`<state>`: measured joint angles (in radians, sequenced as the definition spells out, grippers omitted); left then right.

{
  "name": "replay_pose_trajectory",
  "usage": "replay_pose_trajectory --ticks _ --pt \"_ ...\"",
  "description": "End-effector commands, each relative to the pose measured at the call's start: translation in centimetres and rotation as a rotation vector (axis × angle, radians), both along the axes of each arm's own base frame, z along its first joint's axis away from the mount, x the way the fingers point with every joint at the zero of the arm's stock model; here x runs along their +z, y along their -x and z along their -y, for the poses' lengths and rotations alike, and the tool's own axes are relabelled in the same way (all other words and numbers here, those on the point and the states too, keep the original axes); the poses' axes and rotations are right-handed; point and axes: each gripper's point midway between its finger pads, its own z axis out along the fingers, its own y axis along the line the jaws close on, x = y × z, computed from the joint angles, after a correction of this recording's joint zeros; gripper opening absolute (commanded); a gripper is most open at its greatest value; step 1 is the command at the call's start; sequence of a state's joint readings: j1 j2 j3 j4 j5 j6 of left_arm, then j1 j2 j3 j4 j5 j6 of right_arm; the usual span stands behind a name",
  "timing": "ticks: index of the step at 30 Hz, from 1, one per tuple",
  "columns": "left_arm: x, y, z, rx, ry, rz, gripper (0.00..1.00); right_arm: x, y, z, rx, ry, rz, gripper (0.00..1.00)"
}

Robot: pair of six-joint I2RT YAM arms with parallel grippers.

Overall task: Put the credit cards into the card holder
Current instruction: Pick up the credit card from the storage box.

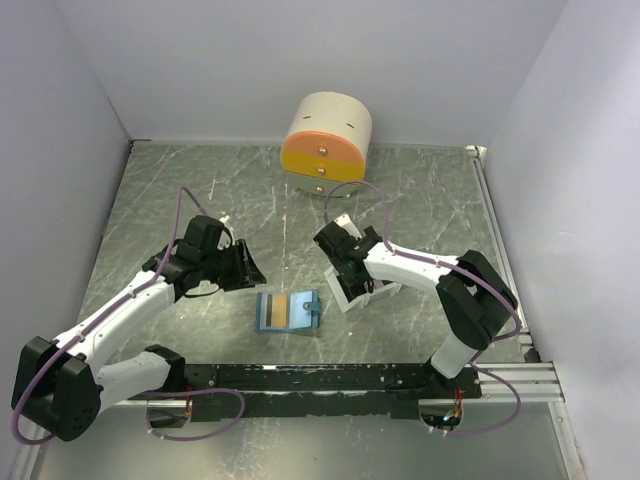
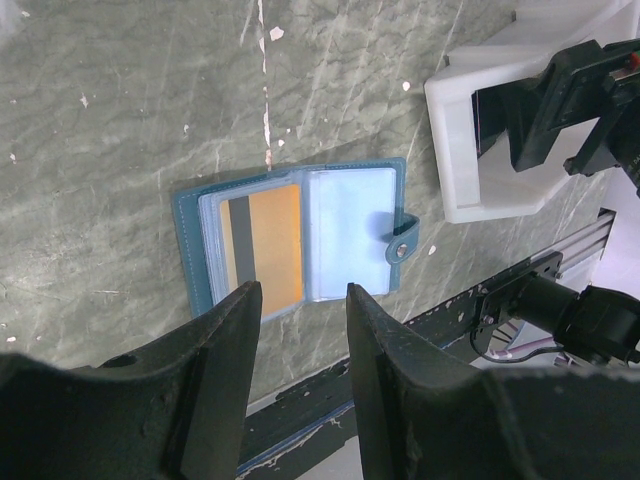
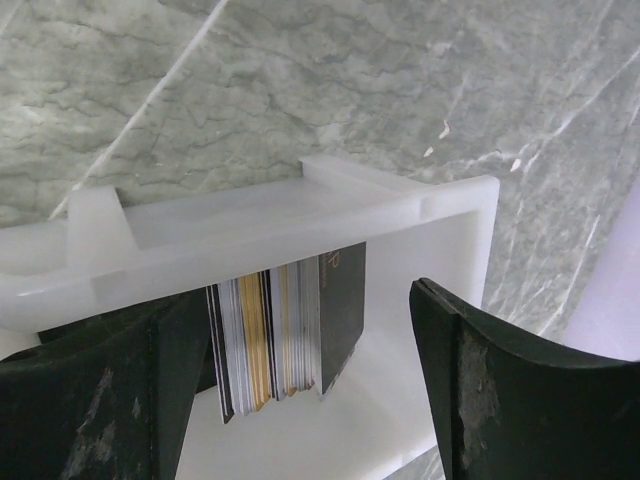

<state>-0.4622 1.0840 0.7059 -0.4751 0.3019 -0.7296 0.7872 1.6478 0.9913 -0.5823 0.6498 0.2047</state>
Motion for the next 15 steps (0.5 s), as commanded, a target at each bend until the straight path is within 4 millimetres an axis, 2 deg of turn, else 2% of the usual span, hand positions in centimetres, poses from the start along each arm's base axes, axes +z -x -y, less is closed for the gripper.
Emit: replay_pose_trajectory --ticks 1,7,11,15 --pt "0.6 0.2 0.5 -0.013 0.03 0.017 0.5 0.9 -0.4 1.4 -0.027 0.076 0.045 0.77" --pt "0.5 0.3 0.4 -0.013 0.026 0.015 0.5 0.8 -0.3 1.4 -0.037 0.07 0.045 0.67" --pt "0.5 0.4 0.5 -0.014 0.033 0.014 0.5 2.2 -1.0 1.4 -0.061 0.069 0.089 0.61" --pt "0.6 0.3 0.5 -0.011 0.035 0.018 0.5 2.3 -1.1 1.7 -0.071 0.068 0.097 0.53"
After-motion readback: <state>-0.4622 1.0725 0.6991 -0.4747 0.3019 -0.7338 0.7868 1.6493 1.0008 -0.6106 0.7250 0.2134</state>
